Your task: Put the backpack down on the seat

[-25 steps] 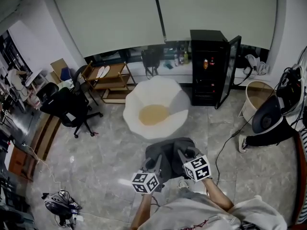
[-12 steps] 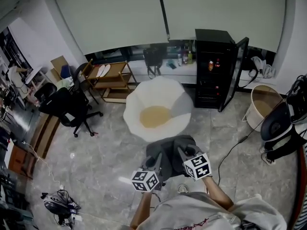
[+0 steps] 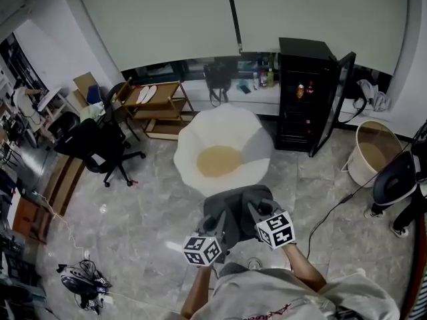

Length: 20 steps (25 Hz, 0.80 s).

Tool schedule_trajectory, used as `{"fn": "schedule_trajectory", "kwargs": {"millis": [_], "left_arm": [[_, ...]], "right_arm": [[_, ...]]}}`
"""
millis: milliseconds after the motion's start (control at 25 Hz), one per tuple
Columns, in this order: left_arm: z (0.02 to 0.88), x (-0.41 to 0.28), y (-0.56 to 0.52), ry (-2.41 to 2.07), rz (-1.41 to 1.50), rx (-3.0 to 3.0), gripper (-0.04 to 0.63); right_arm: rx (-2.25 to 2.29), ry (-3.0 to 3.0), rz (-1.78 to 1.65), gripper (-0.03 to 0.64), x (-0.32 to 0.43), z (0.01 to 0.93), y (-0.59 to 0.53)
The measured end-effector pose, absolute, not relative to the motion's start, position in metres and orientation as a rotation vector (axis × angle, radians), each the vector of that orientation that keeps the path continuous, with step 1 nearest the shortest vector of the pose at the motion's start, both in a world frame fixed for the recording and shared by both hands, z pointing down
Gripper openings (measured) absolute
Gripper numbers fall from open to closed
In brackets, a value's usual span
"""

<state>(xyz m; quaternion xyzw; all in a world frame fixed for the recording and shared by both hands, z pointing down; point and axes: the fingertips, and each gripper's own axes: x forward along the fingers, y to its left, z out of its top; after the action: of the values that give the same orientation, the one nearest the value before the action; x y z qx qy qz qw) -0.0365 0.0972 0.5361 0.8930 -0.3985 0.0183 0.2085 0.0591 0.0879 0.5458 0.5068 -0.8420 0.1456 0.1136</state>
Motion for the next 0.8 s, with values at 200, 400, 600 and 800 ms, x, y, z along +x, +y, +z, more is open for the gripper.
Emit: {"fn": "schedule_trajectory", "kwargs": {"millis": [200, 400, 600, 800], "left_arm": [[0.539, -0.038, 0.091, -1.125, 0.061, 2.465, 0.06], [0.538, -0.037, 0.079, -1.132, 0.063, 2.468, 0.06], [0.539, -0.031, 0.065, -1.128, 0.068, 2.472, 0.06], [0.541, -0.033, 0.047, -1.135, 0.059, 2.46, 0.06]], "right_arm": [[1.466, -2.475, 0.436, 0.052, 0.058, 0.548, 0.078], [1.461, -2.485, 0.435, 0.052, 0.058, 0.548, 0.068], [1.464, -2.483, 0.442, 0.052, 0.064, 0.55, 0.054], [1.452, -2.485, 0.431, 0.052, 0.062, 0.55, 0.035]]}}
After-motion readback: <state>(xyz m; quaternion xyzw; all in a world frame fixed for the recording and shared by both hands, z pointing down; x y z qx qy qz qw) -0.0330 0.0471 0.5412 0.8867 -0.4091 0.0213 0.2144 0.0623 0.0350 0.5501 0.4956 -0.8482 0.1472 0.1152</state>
